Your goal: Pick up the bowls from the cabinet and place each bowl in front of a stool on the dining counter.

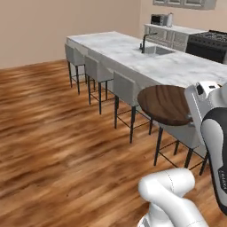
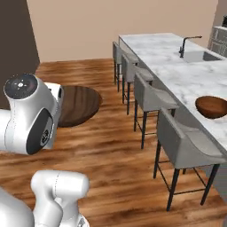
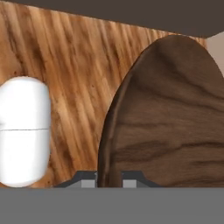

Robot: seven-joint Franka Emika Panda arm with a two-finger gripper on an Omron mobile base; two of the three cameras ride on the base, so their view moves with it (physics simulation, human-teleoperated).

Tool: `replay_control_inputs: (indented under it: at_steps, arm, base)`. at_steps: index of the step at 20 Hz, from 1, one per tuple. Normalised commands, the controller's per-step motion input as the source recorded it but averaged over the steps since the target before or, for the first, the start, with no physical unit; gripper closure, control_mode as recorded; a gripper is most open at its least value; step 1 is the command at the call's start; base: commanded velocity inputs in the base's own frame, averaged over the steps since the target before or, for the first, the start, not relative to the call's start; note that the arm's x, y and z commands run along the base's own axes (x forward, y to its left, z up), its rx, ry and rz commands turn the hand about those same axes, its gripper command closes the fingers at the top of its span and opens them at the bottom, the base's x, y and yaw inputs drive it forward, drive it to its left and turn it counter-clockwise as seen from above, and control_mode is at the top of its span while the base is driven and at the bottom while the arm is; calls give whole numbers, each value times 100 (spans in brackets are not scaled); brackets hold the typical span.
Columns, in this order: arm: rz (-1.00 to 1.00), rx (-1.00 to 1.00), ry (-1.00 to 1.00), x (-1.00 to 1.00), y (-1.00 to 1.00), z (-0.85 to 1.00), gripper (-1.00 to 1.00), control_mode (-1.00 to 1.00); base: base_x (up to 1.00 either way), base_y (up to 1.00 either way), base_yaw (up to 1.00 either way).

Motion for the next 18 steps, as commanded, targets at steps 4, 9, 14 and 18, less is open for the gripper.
replay_control_inputs:
  at_steps: [4,9,14,18]
  arm:
    - [0,0,0,0,0,0,100,100]
    - [0,0,0,0,0,0,100,100]
    - [0,0,0,0,0,0,100,100]
    - [0,0,0,0,0,0,100,100]
  base:
    - [100,82,-68]
    - [100,82,-68]
    - [88,98,-61]
    - [41,100,-59]
